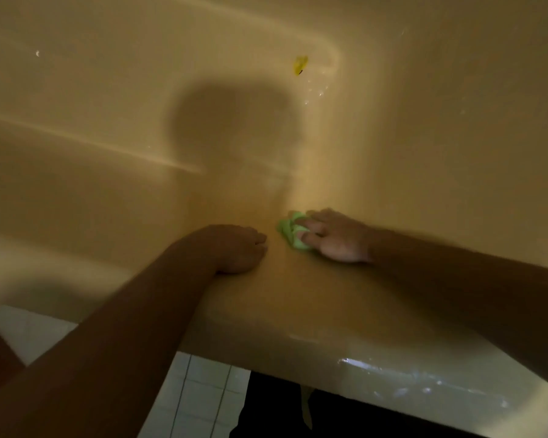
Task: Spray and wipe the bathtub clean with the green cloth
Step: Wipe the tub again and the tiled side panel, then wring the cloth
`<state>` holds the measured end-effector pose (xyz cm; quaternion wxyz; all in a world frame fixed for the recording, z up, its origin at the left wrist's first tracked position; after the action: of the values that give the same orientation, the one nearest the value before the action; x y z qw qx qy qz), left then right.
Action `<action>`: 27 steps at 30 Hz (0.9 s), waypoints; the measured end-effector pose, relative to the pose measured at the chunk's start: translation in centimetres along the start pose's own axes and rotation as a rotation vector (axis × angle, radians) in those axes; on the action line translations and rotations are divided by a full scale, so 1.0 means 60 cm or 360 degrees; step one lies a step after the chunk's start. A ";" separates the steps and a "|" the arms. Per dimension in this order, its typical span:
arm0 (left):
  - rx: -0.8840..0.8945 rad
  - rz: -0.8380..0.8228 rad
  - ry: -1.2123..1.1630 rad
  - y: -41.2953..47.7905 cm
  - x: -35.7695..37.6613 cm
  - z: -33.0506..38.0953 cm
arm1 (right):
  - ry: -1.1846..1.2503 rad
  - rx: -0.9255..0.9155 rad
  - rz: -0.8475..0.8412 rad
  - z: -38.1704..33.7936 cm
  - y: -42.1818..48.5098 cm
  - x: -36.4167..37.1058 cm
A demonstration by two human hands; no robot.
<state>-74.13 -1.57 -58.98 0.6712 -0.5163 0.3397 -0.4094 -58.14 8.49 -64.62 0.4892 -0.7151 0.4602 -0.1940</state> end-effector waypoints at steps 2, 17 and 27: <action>-0.0026 0.0049 -0.0040 -0.015 -0.003 -0.006 | 0.0328 -0.0228 0.0069 -0.063 -0.088 0.006; -0.0093 0.0092 -0.0041 -0.032 -0.009 -0.035 | -0.0206 -0.0035 0.0054 0.036 0.006 -0.006; -0.0212 0.0122 -0.0001 -0.080 -0.005 -0.051 | 0.0357 0.0100 0.0058 -0.047 0.050 0.008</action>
<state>-77.89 -3.21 -55.02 0.6506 -0.5465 0.3855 -0.3598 -61.34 6.34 -66.09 0.4602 -0.6647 0.5187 -0.2782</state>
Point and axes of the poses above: each hand's wrist, its own y-axis towards the middle knuckle, its own x-axis out of the palm, z = x × y, the point moved 6 cm from there along y, towards the middle knuckle, and after that the axes turned 6 degrees about -z, right-handed, at the moved point
